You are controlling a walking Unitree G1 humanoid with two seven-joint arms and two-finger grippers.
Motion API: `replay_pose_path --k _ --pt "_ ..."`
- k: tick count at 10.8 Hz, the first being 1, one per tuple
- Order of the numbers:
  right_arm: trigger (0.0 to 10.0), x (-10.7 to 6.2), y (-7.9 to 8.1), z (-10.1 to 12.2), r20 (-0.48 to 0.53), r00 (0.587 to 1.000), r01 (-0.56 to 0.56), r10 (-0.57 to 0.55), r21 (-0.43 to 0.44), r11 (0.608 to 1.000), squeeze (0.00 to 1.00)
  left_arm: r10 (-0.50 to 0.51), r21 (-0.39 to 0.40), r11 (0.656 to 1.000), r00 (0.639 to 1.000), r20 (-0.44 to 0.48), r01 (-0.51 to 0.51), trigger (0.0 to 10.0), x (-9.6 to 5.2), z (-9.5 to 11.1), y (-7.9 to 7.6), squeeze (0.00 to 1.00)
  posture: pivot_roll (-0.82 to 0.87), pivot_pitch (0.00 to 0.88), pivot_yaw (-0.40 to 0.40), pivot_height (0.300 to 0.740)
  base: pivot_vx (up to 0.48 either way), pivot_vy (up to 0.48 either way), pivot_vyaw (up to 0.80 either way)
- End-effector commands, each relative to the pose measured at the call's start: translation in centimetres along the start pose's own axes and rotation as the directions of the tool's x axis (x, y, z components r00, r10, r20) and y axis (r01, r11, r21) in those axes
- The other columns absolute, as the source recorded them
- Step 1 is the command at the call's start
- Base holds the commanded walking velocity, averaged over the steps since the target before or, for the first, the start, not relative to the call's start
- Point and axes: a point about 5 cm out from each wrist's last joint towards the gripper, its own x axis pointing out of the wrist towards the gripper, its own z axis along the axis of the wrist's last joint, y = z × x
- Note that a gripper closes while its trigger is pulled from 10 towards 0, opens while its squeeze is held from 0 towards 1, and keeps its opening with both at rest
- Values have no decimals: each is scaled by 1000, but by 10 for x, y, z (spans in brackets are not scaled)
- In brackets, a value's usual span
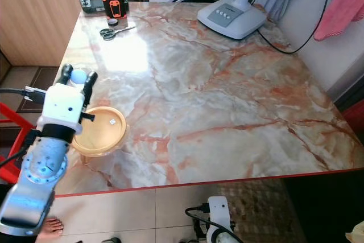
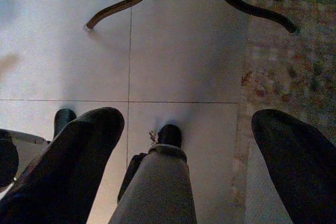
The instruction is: Restocking fridge
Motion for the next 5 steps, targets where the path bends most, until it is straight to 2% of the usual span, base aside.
replay_pose_path --k 1,5 --pt "10000 -2 -2 -7 -15 1000 15 -15 21 1000 0 -10 6 1000 999 43 9 10000 -2 9 -2 0 2 162 -84 740 0 0 0" --pt "10000 -3 -2 -11 -15 999 31 -30 27 999 0 -30 1 1000 998 51 30 10000 -2 11 -5 0 2 140 -67 740 0 0 0"
